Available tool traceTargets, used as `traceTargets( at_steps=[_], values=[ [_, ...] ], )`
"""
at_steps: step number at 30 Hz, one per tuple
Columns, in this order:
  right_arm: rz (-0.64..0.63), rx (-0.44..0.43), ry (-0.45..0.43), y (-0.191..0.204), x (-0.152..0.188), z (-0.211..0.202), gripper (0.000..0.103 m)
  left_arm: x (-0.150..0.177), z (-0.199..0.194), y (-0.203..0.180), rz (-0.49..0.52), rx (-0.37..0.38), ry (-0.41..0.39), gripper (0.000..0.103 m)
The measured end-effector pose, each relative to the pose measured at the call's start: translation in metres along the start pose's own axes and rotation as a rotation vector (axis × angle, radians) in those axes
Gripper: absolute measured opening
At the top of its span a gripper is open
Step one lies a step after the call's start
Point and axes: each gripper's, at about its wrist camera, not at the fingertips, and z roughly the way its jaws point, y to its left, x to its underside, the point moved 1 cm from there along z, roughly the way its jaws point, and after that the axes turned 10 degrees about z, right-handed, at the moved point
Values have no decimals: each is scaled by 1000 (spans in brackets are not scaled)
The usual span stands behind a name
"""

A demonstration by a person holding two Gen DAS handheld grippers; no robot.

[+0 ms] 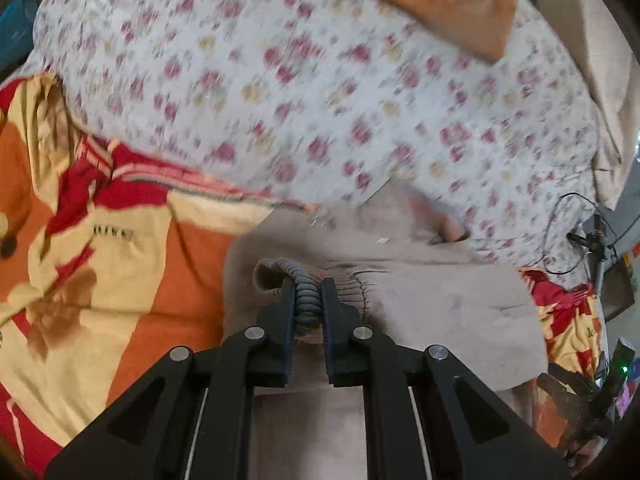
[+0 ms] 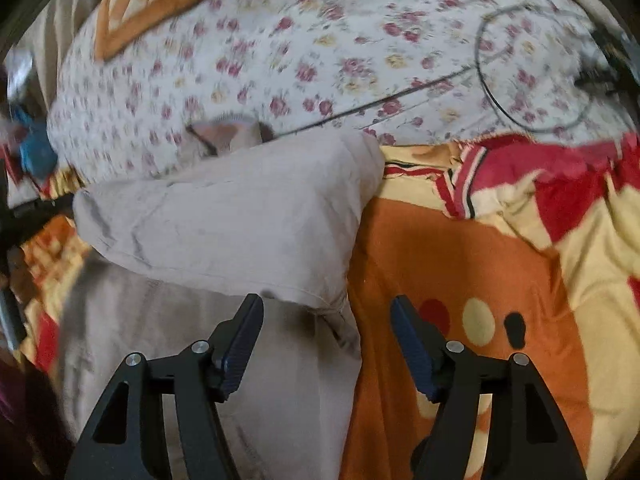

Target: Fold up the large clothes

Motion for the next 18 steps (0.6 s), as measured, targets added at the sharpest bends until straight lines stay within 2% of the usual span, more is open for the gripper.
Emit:
traceTargets(
  at_steps=[2,3,4,5,8,10,11,13,14,15,16,18],
  values=[
    [-71,32,-4,9,0,10,55,3,7,5,-23,0,12,9],
    [-109,47,-9,14,-1,15,40,4,7,5,-23,-2,14,9],
    [-128,57,-20,16,-2,16,12,5,8,5,-18,-4,14,9],
    [-147,62,-37,18,-2,17,4,5,8,4,-9,-6,13,9],
    [-188,96,10,17,5,25,3,10,13,-1,35,-40,7,14],
    [-190,110,73,12,14,37,3,16,26,0,45,-73,56,16],
    [-181,88,93,9,17,36,4,17,28,3,33,-69,67,19],
    [-125,33,91,1,16,20,14,18,22,8,4,-44,49,32],
    [-75,-2,77,-6,13,5,20,17,17,10,-7,-42,37,46],
    [-36,-24,50,-10,9,-7,36,15,9,12,-22,-50,20,54],
    [6,-45,6,-14,3,-21,47,12,4,12,-30,-54,3,55],
    [59,-66,-48,-14,-9,-36,52,7,-5,9,-34,-50,-36,58]
  ],
)
